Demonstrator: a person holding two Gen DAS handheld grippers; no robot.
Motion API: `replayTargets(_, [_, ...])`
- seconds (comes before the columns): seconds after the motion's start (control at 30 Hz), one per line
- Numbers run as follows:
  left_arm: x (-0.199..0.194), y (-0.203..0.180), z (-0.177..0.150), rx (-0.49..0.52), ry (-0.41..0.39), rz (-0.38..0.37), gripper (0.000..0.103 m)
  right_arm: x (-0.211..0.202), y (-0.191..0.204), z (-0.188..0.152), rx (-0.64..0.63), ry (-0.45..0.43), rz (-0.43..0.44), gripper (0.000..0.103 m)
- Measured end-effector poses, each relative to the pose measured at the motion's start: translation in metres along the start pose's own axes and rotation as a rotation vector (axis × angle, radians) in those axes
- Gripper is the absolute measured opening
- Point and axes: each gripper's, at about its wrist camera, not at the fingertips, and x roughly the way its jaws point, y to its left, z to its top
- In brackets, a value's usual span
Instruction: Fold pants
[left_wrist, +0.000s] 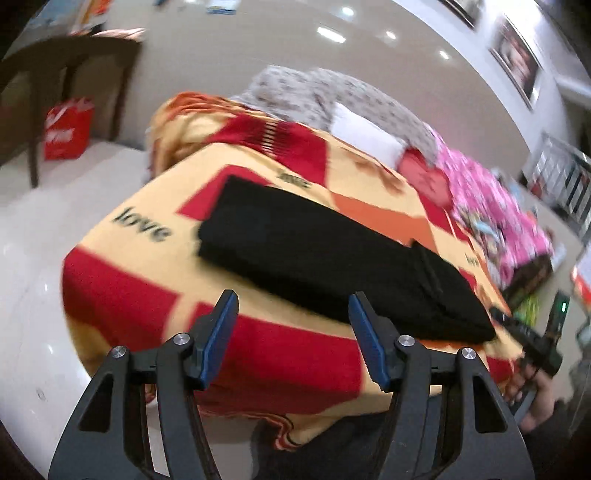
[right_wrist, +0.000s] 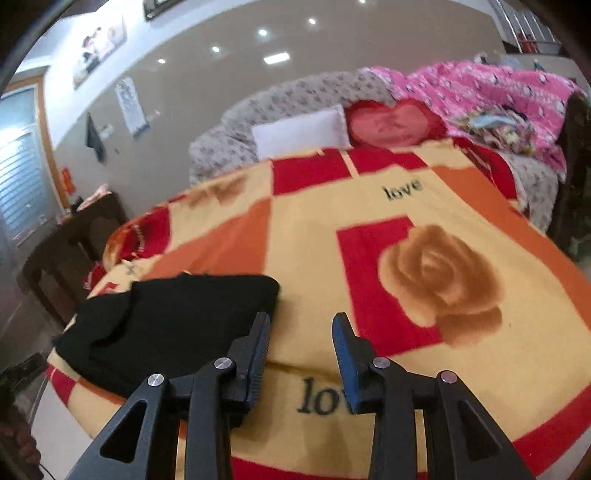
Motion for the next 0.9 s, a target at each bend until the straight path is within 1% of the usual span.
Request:
replayTargets(0.07, [0.01,0.012,0.002,-0.081,0.026,-0.004,0.062,0.007,-0.007,-0.001,0.04,0.024,-0.007,0.033])
replayTargets(0.13, [0.02,0.02,0.004,-0.153,0.04,-0.042,0.062,0.01,-0.016,-0.002,0.085,0.041,-0.011,0.033])
replayTargets(0.2, [0.024,0.022,0.01,-0.188,0.033,-0.037,0.062,0.011,-0.021,-0.004,0.111,0.045,-0.02,0.033])
replayTargets(0.27, [0.036,0.026,0.019,-0.252,0.054,-0.095,0.062,0.011,-0.022,-0.004,0.117,0.04,-0.022,0.033])
replayTargets(0.33, [0.044,0.034,0.024,-0.353,0.064,-0.15,0.063,0.012,-0.019,-0.005,0.11,0.044,-0.021,0.033])
replayTargets(0.4, [0.044,0.041,0.028,-0.448,0.06,-0.153,0.065,0.012,-0.016,-0.005,0.092,0.047,-0.017,0.033])
replayTargets(0.43, [0.044,0.043,0.031,-0.495,0.058,-0.154,0.068,0.013,-0.014,-0.006,0.083,0.049,-0.012,0.033])
replayTargets(0.5, [0.042,0.049,0.034,-0.578,0.047,-0.156,0.068,0.014,-0.011,-0.006,0.066,0.054,-0.004,0.033])
replayTargets(0.57, [0.041,0.053,0.035,-0.646,0.037,-0.147,0.068,0.014,-0.008,-0.007,0.054,0.057,0.0,0.033])
replayTargets(0.6, [0.04,0.052,0.036,-0.657,0.038,-0.136,0.068,0.015,-0.007,-0.007,0.05,0.058,0.002,0.033])
replayTargets(0.63, [0.041,0.052,0.036,-0.66,0.045,-0.121,0.065,0.015,-0.007,-0.007,0.047,0.059,0.003,0.033])
replayTargets(0.67, [0.041,0.052,0.037,-0.662,0.055,-0.099,0.054,0.015,-0.007,-0.008,0.046,0.059,0.002,0.033])
replayTargets(0.7, [0.041,0.053,0.036,-0.667,0.059,-0.062,0.046,0.015,-0.007,-0.008,0.046,0.059,0.003,0.033])
replayTargets(0.73, [0.041,0.055,0.034,-0.674,0.065,-0.032,0.029,0.014,-0.007,-0.008,0.048,0.059,0.005,0.033])
replayTargets(0.77, [0.042,0.058,0.033,-0.681,0.068,-0.012,0.021,0.015,-0.007,-0.008,0.048,0.06,0.005,0.033])
replayTargets(0.83, [0.043,0.059,0.029,-0.662,0.062,0.005,0.013,0.015,-0.006,-0.008,0.048,0.06,0.005,0.033])
replayTargets(0.9, [0.04,0.054,0.027,-0.615,0.048,0.022,0.011,0.015,-0.006,-0.008,0.048,0.059,0.004,0.033])
